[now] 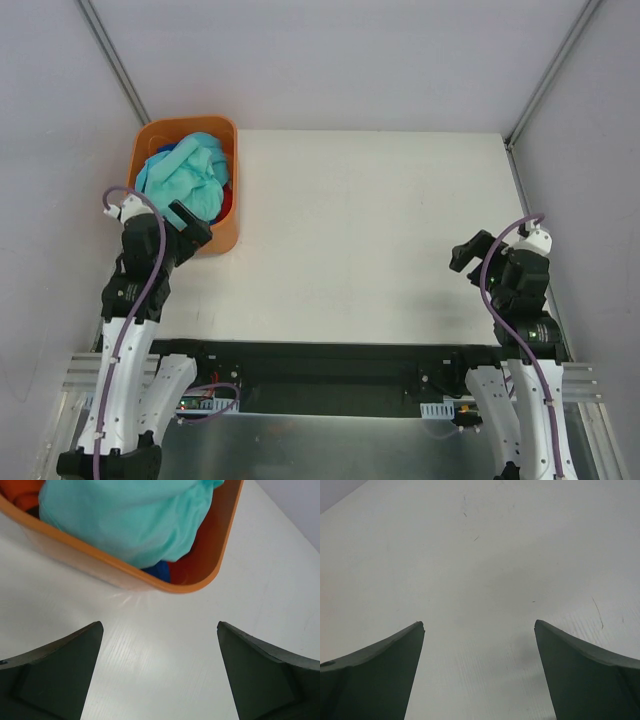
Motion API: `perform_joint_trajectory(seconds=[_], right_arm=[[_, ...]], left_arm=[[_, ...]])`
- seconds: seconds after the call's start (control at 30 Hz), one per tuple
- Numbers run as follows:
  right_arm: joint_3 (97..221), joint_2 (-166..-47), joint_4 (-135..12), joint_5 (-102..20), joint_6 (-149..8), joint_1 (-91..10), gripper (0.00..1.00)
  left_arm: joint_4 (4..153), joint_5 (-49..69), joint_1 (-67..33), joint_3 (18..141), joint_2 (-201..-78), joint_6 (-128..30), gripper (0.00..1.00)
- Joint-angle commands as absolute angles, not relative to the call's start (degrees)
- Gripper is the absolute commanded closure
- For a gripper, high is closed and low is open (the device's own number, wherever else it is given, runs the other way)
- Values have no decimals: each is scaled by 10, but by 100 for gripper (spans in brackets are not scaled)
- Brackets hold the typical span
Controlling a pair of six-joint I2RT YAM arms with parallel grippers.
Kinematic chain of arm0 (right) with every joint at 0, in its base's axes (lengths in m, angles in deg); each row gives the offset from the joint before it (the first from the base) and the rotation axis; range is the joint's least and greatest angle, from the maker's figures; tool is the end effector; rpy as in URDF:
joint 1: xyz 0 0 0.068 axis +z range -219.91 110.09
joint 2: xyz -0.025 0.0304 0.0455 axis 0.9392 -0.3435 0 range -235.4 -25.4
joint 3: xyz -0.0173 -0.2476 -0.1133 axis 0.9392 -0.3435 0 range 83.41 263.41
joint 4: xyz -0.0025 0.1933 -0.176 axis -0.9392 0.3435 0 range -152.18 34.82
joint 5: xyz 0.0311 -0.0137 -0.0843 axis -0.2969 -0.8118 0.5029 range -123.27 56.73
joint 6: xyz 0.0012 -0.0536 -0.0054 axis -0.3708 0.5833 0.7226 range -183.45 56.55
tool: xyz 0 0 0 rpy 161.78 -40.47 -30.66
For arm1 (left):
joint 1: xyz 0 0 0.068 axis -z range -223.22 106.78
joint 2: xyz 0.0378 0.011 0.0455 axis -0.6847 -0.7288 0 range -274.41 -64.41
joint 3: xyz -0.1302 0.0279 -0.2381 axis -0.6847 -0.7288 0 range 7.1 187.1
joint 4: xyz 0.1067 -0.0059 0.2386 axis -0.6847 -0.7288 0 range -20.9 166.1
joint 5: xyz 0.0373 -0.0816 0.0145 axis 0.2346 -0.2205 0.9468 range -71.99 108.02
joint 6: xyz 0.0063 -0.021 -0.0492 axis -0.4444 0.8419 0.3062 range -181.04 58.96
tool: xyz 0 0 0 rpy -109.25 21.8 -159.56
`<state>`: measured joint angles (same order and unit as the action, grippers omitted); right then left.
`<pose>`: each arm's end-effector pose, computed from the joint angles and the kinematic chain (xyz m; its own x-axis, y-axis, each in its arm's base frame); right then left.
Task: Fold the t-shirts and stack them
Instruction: Grab crumpled tshirt from bin with the left arm
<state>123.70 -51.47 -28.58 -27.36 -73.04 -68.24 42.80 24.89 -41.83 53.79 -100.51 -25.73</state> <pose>0.1088 -0.0005 0.3116 -0.3158 0.1566 -0.9358 0.1225 0.9848 0.1235 0.1373 0.0009 0.3309 -0.2649 -0.5676 -0.7796 -0.2934 0.8175 -0.4955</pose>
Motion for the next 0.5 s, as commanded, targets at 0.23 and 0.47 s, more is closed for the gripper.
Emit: perform_joint_trajectory(seconds=[0.23, 0.47], right_arm=[[1244, -520, -291, -270, -723, -685, 4], [1248, -538, -279, -256, -724, -685, 4]], left_arm=[[450, 347, -422, 841, -1322, -383, 1], [443, 414, -422, 848, -1408, -363, 1]])
